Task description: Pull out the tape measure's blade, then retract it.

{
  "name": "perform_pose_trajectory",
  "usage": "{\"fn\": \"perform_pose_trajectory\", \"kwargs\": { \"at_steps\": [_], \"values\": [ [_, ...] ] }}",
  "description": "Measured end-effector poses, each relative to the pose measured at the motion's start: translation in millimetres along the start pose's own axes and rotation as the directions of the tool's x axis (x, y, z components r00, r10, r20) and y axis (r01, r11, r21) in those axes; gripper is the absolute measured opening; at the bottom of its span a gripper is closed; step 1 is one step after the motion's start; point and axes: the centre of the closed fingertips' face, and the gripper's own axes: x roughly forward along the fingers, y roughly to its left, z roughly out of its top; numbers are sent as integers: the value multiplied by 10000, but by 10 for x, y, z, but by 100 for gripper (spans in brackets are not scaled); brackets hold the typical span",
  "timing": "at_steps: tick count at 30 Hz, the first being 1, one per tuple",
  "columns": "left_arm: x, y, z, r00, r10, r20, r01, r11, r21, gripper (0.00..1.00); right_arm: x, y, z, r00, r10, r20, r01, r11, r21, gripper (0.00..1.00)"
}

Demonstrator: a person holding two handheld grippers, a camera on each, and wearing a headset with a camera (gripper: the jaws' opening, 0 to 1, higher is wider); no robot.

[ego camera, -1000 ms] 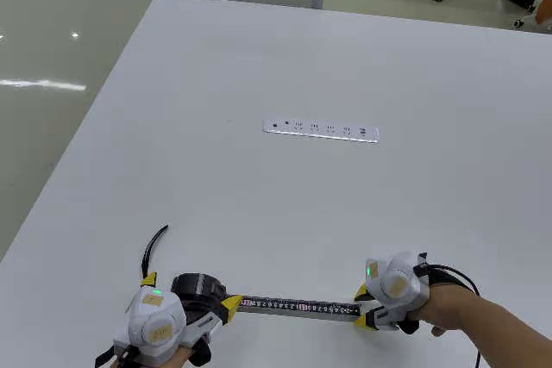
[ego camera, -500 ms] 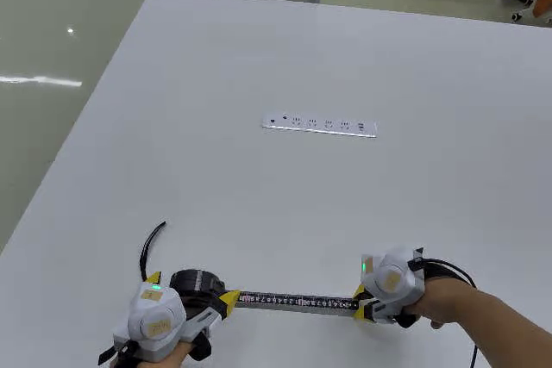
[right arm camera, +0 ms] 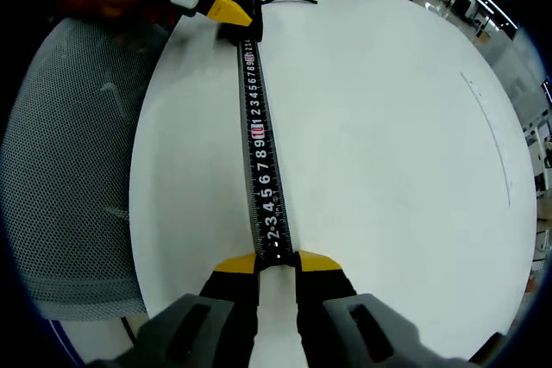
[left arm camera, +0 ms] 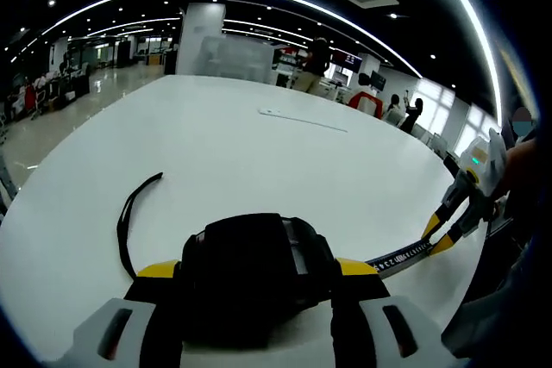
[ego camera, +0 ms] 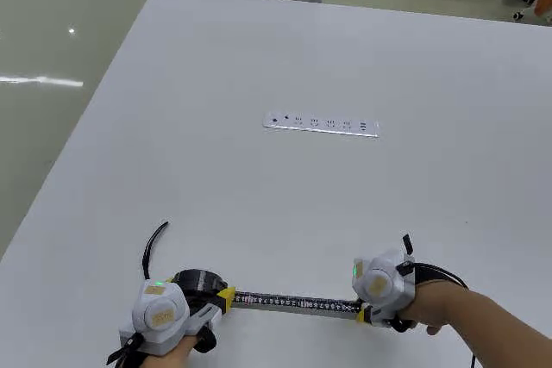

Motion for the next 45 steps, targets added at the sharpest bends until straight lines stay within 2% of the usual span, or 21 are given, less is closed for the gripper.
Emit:
{"fn": "perform_pose_trajectory", "kwargs": {
  "at_steps": [5, 11, 16, 21, 23, 37, 45],
  "values": [
    [5, -4, -5, 9999, 150, -21, -150, 9998, 159, 66, -8, 0, 2, 9995, -92, 296, 81, 9993, 368, 14],
    [4, 12, -21, 9983, 366, -449, -347, 9985, 433, 63, -16, 7, 13, 9985, -123, 526, 95, 9986, 521, 14],
    [1, 11, -26, 9989, 180, -438, -168, 9994, 291, 63, -4, 5, 15, 9983, -96, 568, 74, 9992, 390, 14],
    [3, 3, -20, 9986, -110, -511, 130, 9992, 390, 63, -11, 22, 14, 9973, 0, 732, -33, 9990, 445, 14],
    [8, 11, -21, 9984, -147, -548, 170, 9990, 413, 63, -12, 51, 25, 9962, 156, 855, -200, 9985, 508, 14],
    [8, 16, -20, 9978, -350, -563, 364, 9990, 247, 63, -6, 18, 69, 9916, 76, 1290, -158, 9979, 623, 14],
    [17, 14, -17, 9975, -441, -556, 449, 9989, 140, 63, -1, 8, 84, 9914, 98, 1305, -193, 9973, 714, 14]
  ]
}}
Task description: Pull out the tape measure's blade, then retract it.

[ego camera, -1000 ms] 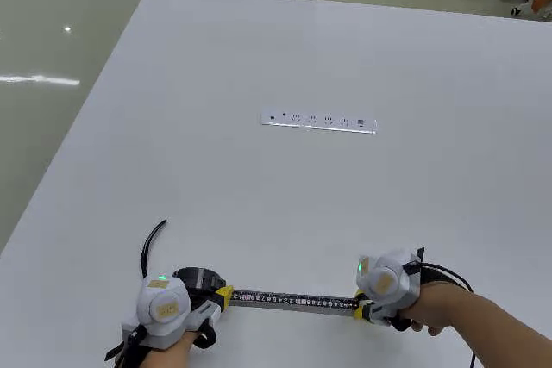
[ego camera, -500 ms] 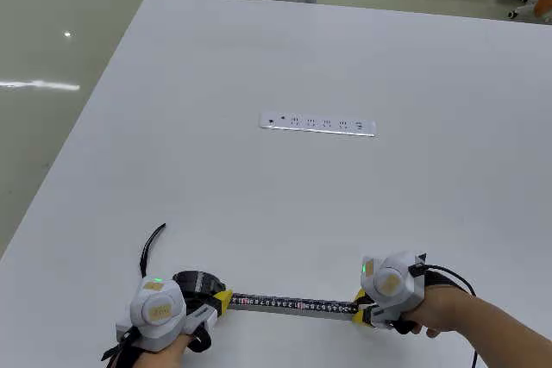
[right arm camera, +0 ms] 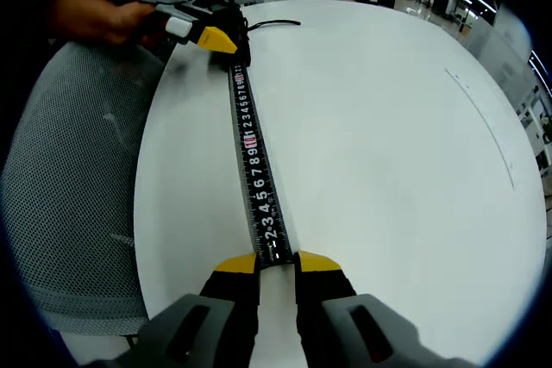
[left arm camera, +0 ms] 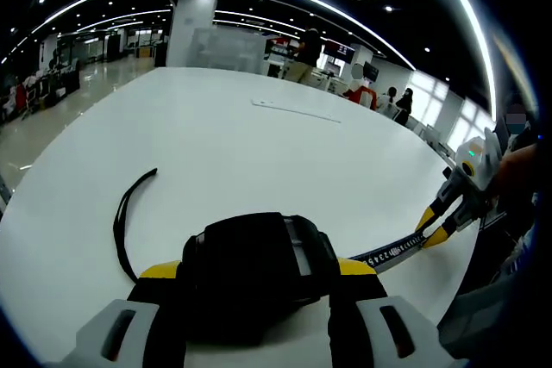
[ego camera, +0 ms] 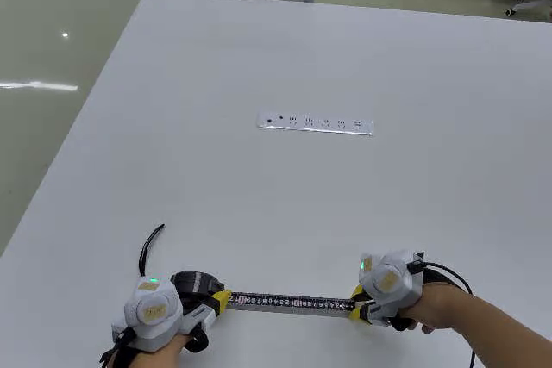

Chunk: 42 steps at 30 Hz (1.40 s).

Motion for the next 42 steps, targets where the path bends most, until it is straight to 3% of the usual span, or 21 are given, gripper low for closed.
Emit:
{"fn": "perform_pose_trajectory", "kwargs": {
  "at_steps": [42],
  "values": [
    [-21, -11, -9, 9999, -161, -51, 161, 9999, 47, 63, 85, 36, 201, 9996, -7, 291, 1, 9997, 227, 14]
  ]
}}
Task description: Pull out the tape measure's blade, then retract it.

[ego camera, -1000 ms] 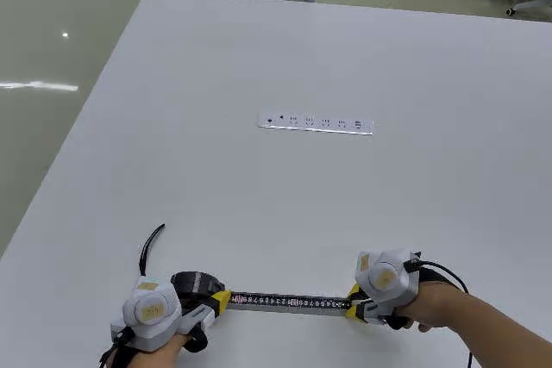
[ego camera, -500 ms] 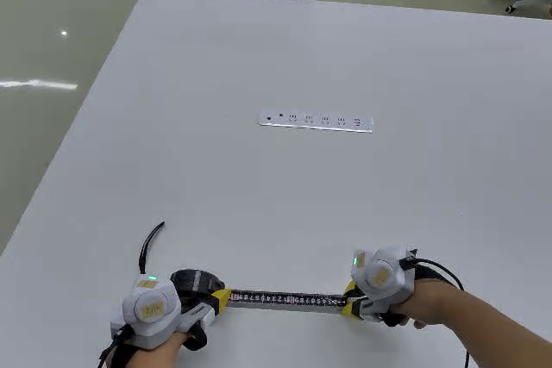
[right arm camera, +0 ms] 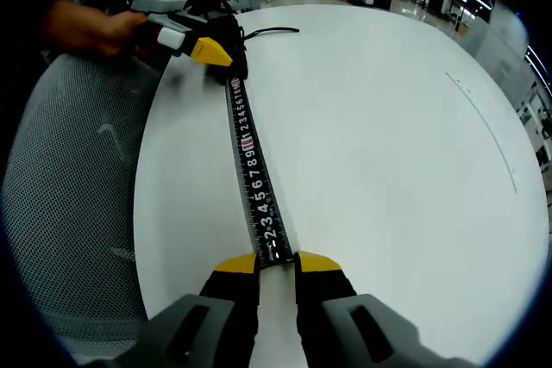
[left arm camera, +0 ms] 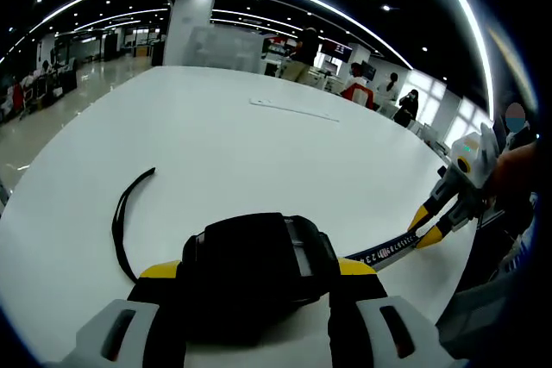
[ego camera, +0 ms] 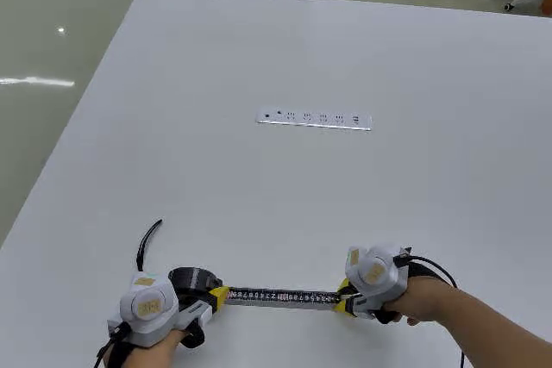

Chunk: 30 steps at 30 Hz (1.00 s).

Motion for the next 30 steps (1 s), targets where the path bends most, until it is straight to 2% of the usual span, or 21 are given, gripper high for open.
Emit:
{"fn": "perform_pose_trajectory", "kwargs": {
  "at_steps": [30],
  "values": [
    [2, 5, -2, 10000, -8, 3, 8, 10000, -3, 63, 48, 32, 98, 9999, 1, 147, -1, 10000, 17, 14]
  ]
}}
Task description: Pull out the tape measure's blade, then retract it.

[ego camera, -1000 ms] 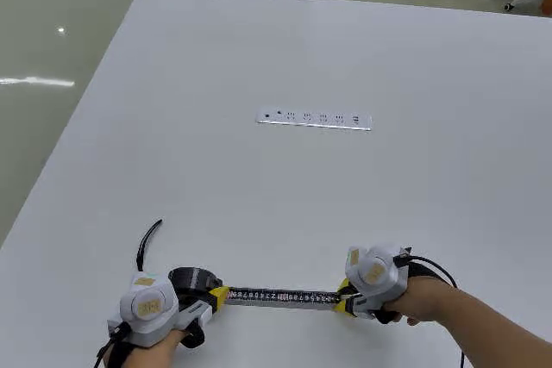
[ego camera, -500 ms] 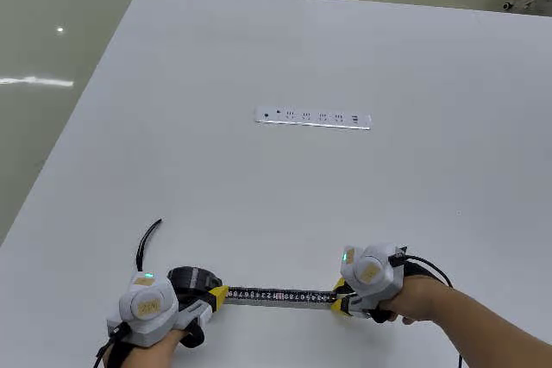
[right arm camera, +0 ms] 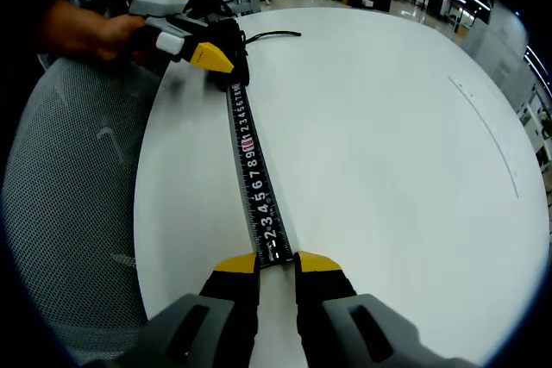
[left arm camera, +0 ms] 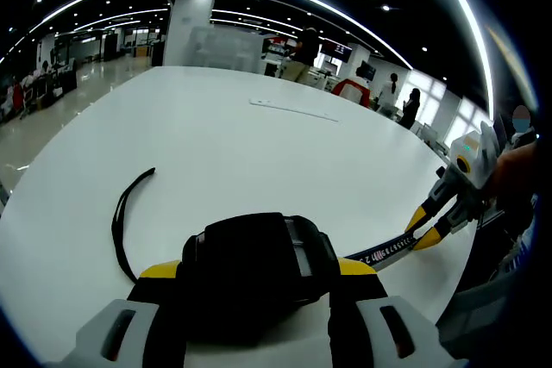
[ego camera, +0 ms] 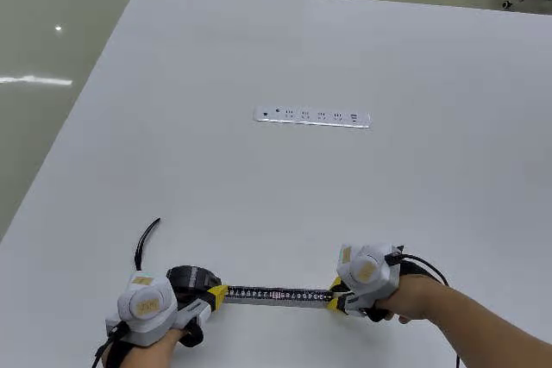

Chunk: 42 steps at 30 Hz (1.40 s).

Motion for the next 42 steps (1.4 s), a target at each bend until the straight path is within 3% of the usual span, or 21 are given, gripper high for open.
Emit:
{"fn": "perform_pose_trajectory", "kwargs": {
  "at_steps": [42],
  "values": [
    [-5, -8, 1, 10000, -10, -3, 10, 10000, -8, 63, 108, 49, 185, 9998, 16, 215, -14, 10000, -93, 14]
  ]
}}
